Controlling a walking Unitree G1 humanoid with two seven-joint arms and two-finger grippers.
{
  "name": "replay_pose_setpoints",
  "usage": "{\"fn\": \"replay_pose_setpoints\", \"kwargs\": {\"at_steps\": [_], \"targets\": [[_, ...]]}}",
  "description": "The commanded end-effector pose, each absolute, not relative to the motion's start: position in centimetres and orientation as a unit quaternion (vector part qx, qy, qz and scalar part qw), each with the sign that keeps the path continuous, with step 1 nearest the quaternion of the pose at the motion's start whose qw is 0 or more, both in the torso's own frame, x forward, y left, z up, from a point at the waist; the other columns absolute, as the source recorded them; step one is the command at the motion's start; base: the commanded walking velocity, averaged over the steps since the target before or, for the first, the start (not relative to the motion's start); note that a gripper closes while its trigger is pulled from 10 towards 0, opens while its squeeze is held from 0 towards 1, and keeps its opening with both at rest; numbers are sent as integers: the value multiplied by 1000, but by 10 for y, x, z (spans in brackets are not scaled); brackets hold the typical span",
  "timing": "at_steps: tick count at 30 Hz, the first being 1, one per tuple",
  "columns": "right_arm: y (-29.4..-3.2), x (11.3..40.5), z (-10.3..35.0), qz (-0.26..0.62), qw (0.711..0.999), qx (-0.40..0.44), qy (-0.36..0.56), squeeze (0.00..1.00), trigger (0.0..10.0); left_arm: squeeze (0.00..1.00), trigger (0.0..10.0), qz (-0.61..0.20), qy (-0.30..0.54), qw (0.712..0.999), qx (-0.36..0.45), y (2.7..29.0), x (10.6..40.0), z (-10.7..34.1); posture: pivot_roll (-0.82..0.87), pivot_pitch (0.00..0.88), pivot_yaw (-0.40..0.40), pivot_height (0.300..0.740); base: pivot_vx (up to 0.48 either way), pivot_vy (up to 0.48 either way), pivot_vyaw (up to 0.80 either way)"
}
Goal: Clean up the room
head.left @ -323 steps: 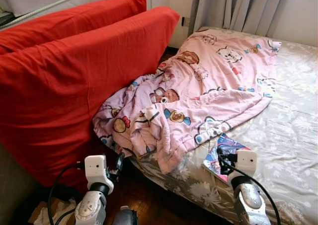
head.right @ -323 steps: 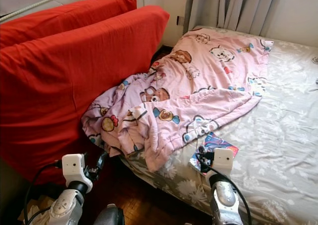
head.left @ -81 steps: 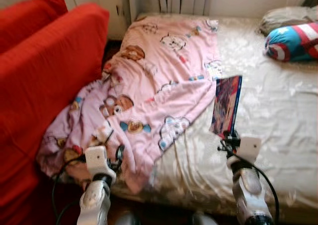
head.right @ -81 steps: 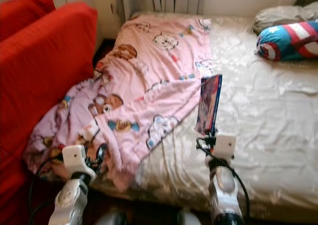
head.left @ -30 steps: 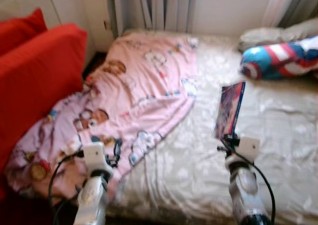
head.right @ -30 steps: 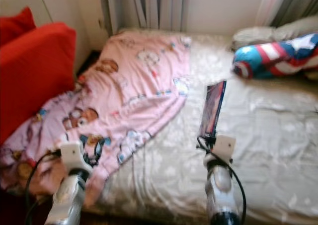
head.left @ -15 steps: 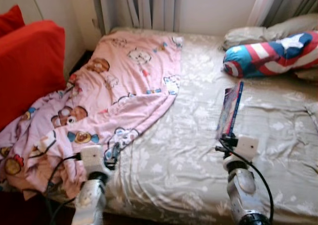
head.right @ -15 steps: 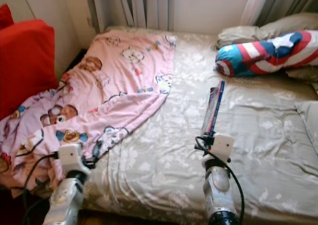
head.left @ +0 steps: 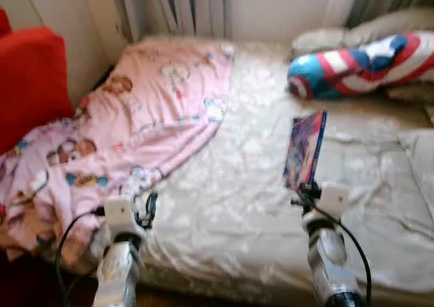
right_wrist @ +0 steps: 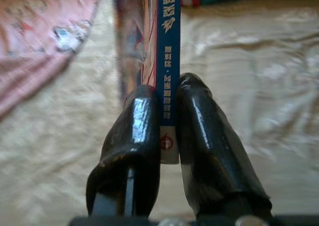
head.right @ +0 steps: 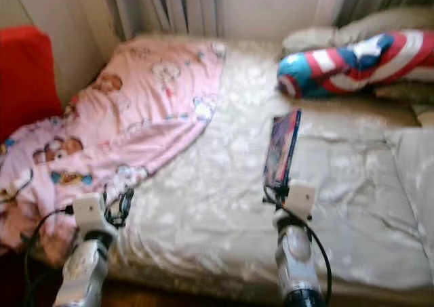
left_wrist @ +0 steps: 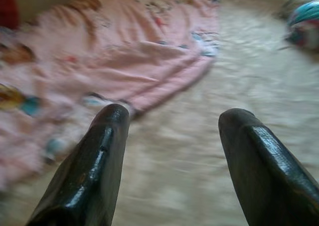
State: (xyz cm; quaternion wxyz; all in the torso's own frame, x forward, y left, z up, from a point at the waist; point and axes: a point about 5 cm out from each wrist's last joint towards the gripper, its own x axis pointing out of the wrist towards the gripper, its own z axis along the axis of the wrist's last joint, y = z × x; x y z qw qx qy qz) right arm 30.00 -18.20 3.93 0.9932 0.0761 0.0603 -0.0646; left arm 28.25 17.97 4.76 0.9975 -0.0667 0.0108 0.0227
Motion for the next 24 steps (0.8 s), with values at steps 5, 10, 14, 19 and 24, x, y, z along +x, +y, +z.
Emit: {"fn": "replay_pose_setpoints", "kwargs": {"at_steps": [5,10,14,19,24], "targets": [[-180,308,53,-62,995,77,28,0,10000,0,10000,33,15,998,-61,188,280,46,17,147,-20,740,0,-292,0],[-181,307,53,-62,995,77,28,0,10000,0,10000,33,15,997,-61,188,280,46,18,147,-22,740,0,-295,0],[-181,308,52,-61,995,77,29,0,10000,0,10000,33,15,997,-61,188,279,45,17,147,-22,740,0,-292,0],[-180,308,52,-60,995,76,29,0,10000,0,10000,32,16,997,-61,188,280,45,17,146,-22,740,0,-291,0],[-180,307,52,-60,995,75,30,0,10000,0,10000,29,16,998,-62,186,280,45,16,147,-22,740,0,-292,0]]}}
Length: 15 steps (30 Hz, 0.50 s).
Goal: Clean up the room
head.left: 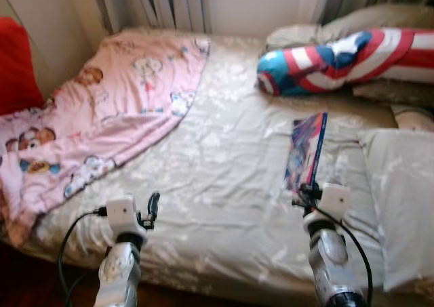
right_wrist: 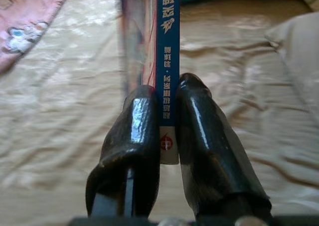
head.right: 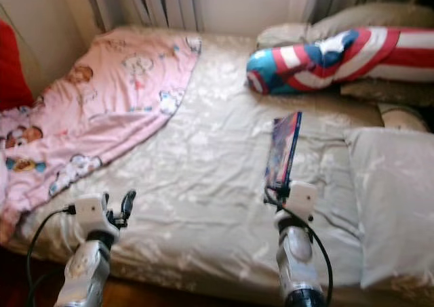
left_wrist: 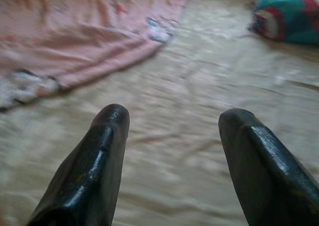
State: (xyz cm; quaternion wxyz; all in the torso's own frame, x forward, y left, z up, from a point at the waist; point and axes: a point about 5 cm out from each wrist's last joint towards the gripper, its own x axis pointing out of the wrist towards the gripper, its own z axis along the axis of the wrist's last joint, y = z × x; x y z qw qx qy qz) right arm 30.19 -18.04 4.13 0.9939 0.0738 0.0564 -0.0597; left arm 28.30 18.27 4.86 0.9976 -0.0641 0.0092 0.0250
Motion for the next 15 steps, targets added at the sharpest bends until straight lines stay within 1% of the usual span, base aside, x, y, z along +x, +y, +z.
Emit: {"fn": "replay_pose_setpoints", "kwargs": {"at_steps": [1,15], "targets": [[-181,307,52,-60,995,75,31,0,10000,0,10000,29,16,998,-62,186,280,45,16,147,-22,740,0,-281,0],[-180,307,50,-62,995,77,36,0,10000,0,10000,28,19,997,-68,187,279,44,19,148,-21,740,0,0,0]]}}
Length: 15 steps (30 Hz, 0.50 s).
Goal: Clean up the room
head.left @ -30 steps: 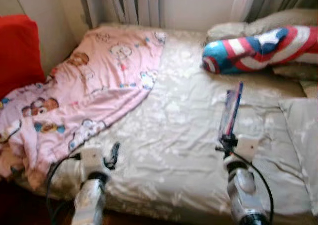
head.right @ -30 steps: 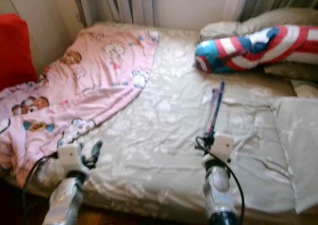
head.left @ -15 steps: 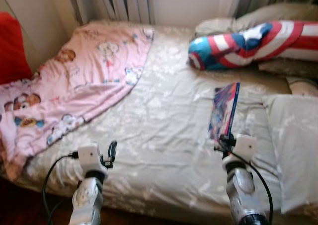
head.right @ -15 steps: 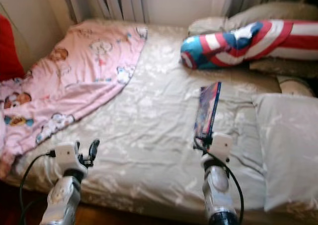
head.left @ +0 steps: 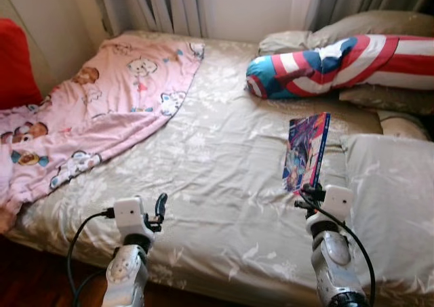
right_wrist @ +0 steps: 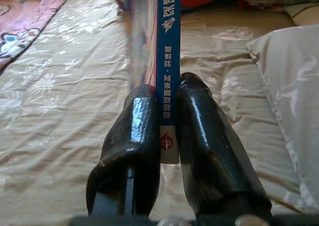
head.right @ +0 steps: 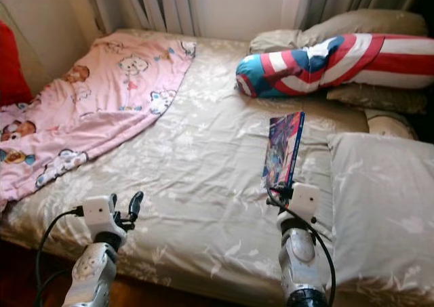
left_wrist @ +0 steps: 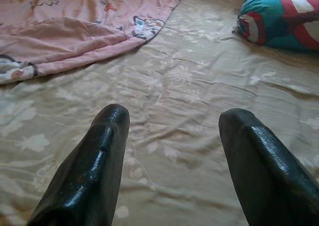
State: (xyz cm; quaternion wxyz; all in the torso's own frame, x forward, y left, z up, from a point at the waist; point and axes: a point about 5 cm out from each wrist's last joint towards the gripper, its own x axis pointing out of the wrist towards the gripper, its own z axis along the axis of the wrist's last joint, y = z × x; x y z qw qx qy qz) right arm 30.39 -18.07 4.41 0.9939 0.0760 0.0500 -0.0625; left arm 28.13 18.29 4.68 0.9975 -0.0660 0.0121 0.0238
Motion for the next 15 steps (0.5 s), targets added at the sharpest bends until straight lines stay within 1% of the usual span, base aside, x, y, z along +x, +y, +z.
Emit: {"fn": "replay_pose_setpoints", "kwargs": {"at_steps": [1,5,12,15], "targets": [[-180,307,50,-62,994,77,37,0,10000,0,10000,28,20,997,-68,187,279,44,19,148,-21,740,0,0,0],[-180,307,47,-63,994,78,46,0,10000,0,10000,28,19,997,-69,187,279,44,17,147,-21,740,0,0,0],[-178,307,46,-59,994,76,52,0,10000,0,10000,27,19,997,-71,187,279,44,18,148,-21,740,0,0,-748],[-177,307,46,-57,994,75,54,0,10000,0,10000,24,19,998,-59,186,279,44,19,147,-21,740,0,0,-744]]}}
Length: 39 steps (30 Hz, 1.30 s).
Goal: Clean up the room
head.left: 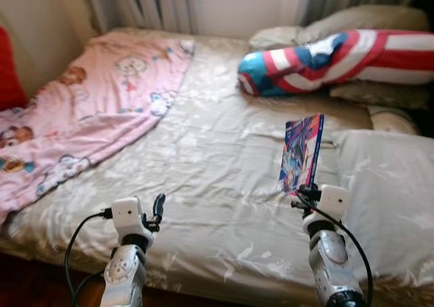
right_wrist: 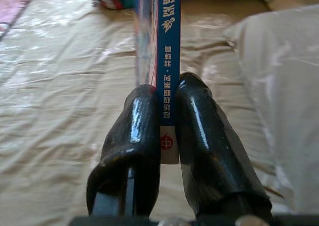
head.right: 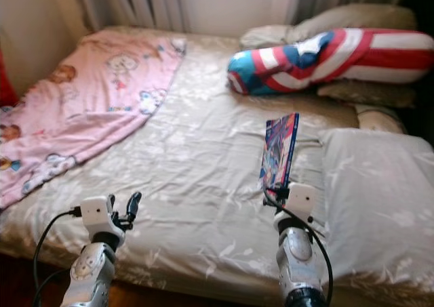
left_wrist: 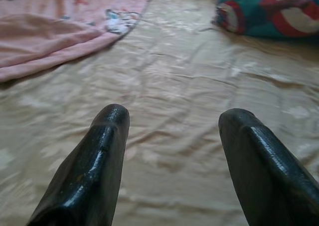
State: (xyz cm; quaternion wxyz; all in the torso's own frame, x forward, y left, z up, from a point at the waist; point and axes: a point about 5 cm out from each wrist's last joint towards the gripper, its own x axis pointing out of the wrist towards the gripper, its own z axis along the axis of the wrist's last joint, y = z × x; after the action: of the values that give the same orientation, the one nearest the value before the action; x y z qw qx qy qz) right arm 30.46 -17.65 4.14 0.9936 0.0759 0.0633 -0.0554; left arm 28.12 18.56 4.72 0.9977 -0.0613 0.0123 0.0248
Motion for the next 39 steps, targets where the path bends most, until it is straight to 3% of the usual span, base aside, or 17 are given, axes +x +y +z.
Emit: {"fn": "replay_pose_setpoints", "kwargs": {"at_steps": [1,8,39], "targets": [[-177,307,46,-56,994,75,54,0,10000,0,10000,23,18,998,-59,186,279,44,19,148,-21,740,0,0,-744],[-177,307,45,-55,994,73,55,0,10000,0,10000,29,18,997,-67,187,279,44,20,149,-22,740,0,-103,-742],[-176,307,45,-53,994,74,54,0,10000,0,10000,22,15,997,-69,186,280,46,23,149,-21,740,41,0,0]]}}
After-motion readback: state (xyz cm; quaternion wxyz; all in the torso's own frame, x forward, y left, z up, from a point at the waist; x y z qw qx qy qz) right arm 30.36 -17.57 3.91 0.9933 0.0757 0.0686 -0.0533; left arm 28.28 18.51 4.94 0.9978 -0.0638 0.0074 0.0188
